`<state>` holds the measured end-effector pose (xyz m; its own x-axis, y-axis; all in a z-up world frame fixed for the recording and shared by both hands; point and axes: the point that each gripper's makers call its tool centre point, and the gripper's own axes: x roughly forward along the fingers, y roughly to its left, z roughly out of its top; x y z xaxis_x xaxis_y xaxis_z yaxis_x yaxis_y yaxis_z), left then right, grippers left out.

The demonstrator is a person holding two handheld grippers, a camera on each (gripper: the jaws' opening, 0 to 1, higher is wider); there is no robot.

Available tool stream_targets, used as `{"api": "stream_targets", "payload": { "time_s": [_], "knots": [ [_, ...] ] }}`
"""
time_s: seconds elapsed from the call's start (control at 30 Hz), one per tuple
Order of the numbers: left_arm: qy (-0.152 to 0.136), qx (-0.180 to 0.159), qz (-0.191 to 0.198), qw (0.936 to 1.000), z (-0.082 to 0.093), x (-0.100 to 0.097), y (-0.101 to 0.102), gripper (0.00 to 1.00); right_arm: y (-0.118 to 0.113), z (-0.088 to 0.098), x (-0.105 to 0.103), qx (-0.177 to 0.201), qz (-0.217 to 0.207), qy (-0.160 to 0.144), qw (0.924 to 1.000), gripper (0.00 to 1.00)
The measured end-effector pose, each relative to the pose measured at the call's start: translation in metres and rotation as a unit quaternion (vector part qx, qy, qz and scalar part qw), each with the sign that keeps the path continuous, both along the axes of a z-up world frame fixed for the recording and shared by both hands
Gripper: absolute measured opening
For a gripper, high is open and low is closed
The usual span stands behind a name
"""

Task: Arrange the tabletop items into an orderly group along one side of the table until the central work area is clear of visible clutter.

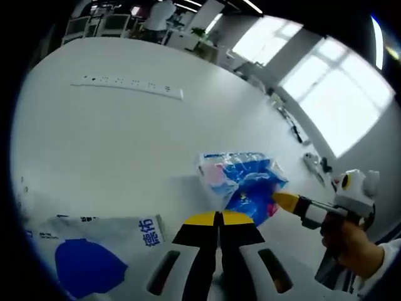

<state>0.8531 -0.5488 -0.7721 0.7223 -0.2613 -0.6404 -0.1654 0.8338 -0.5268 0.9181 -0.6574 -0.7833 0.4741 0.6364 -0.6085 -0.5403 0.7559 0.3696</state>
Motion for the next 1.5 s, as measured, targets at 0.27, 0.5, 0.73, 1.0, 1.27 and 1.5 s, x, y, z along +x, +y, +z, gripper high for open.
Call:
{"api": "stream_targets", "payload": {
  "time_s": [0.27, 0.5, 0.73, 1.0, 1.27, 1.5],
  "knots": [
    [0.019, 0.011, -0.009, 0.9997, -0.010, -0.013, -0.007, 0.00, -0.001, -0.008, -0.002, -0.005, 0.008, 0.009, 0.9999, 0.00],
    [0.034, 0.024, -0.020, 0.9989, -0.018, -0.015, -0.010, 0.00, -0.003, -0.018, -0.004, -0.015, 0.015, 0.021, 0.9996, 0.00],
    [0.043, 0.027, -0.017, 0.9986, -0.022, -0.015, -0.011, 0.00, -0.004, -0.021, -0.002, -0.013, 0.014, 0.035, 0.9992, 0.00],
    [0.048, 0.023, -0.006, 0.9986, -0.025, -0.013, -0.011, 0.00, -0.007, -0.028, -0.001, -0.017, 0.017, 0.043, 0.9988, 0.00],
    [0.053, 0.032, -0.008, 0.9981, -0.030, -0.012, -0.012, 0.00, -0.008, -0.030, 0.000, -0.019, 0.025, 0.040, 0.9987, 0.00],
    [0.055, 0.040, -0.010, 0.9977, -0.032, -0.011, -0.012, 0.00, -0.009, -0.031, 0.000, -0.022, 0.030, 0.039, 0.9986, 0.00]
  ]
}}
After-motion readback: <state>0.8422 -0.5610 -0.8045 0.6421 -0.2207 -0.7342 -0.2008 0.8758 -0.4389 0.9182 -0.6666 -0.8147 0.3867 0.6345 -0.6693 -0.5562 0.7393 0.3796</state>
